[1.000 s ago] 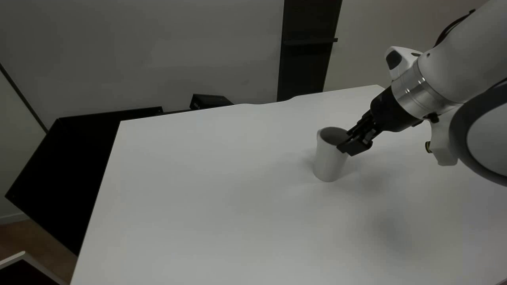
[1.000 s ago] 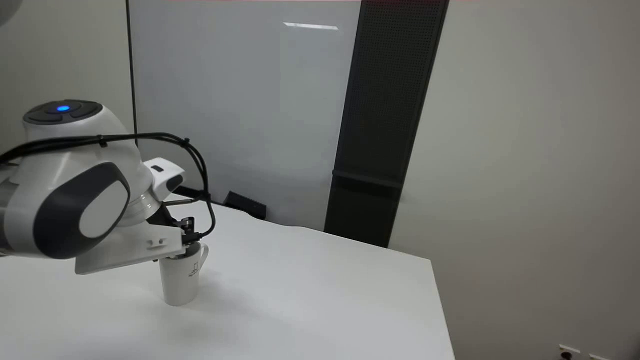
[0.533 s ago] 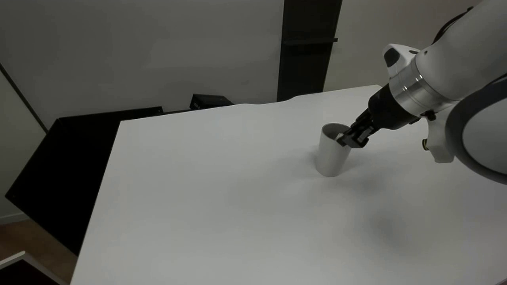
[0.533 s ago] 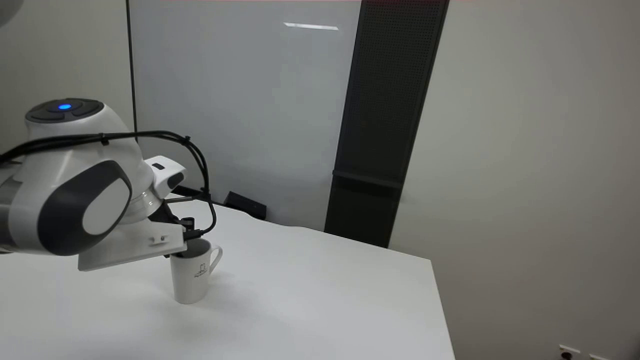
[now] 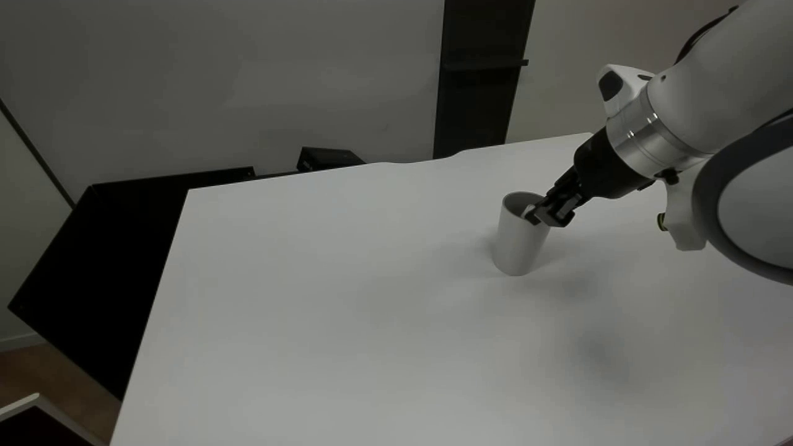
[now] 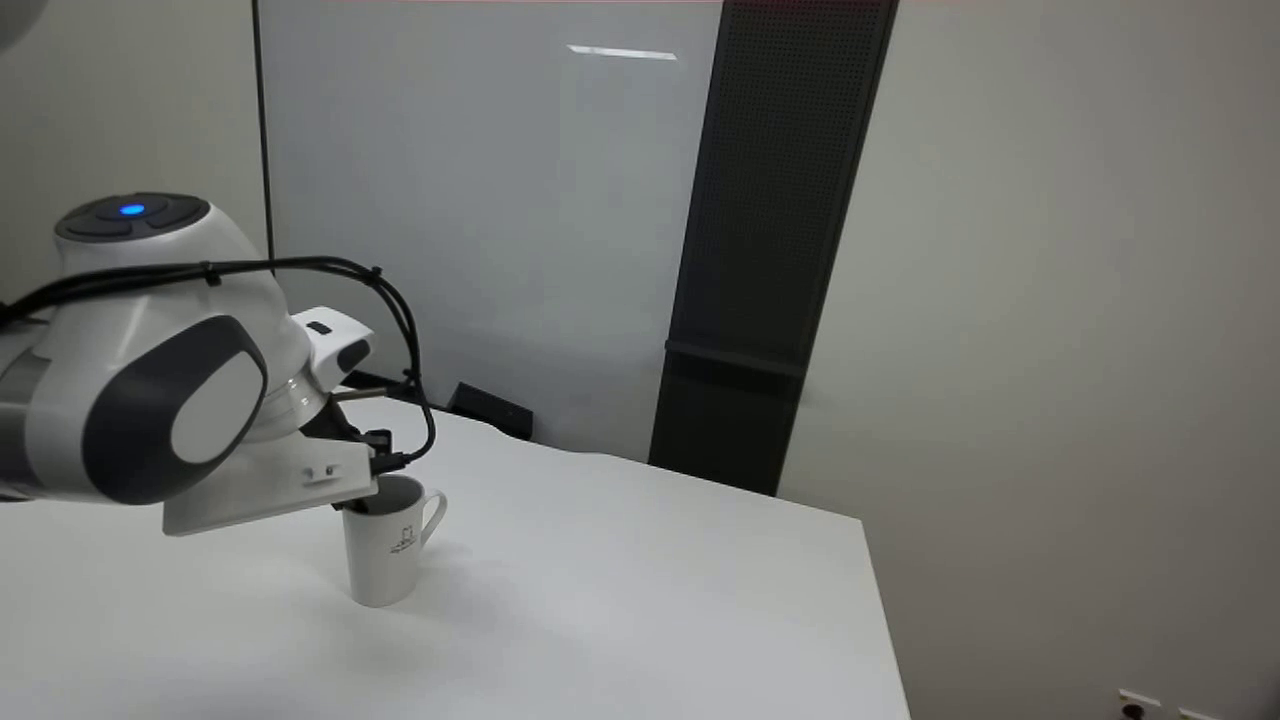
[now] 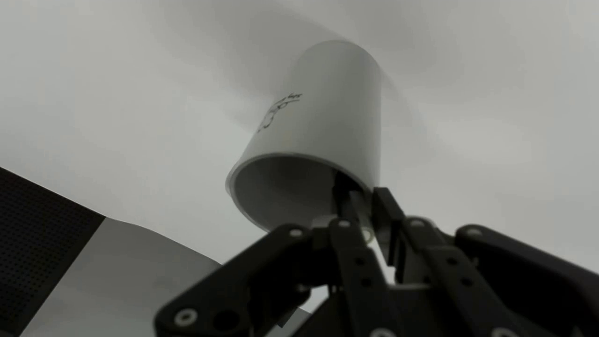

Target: Remove the marker from the white cup and put it on the table

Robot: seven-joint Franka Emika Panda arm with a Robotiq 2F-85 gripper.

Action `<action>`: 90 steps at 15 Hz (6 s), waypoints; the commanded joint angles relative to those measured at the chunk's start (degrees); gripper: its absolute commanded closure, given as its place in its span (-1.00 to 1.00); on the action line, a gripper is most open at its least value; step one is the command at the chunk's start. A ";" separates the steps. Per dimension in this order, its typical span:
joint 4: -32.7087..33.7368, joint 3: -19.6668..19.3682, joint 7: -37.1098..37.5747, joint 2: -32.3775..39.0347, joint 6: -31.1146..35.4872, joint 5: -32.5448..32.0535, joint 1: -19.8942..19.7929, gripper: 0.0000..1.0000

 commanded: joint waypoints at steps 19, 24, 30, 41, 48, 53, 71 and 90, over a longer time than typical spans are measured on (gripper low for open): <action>10.35 -28.15 -2.67 -2.45 -20.36 15.42 32.25 0.87; 15.34 -36.57 0.94 -4.12 -31.21 11.70 40.25 0.87; 20.82 -33.59 10.67 -8.10 -40.27 -0.91 37.29 0.87; 19.24 -1.90 15.36 -17.62 -58.13 -13.22 13.51 0.87; 11.88 4.28 14.05 -17.76 -59.82 -9.09 8.02 0.87; 7.47 4.95 12.42 -16.02 -60.13 -4.52 5.68 0.87; 6.52 2.51 15.92 -5.41 -64.58 5.40 -1.05 0.87; 3.41 -3.52 17.04 3.22 -35.30 2.41 -2.36 0.87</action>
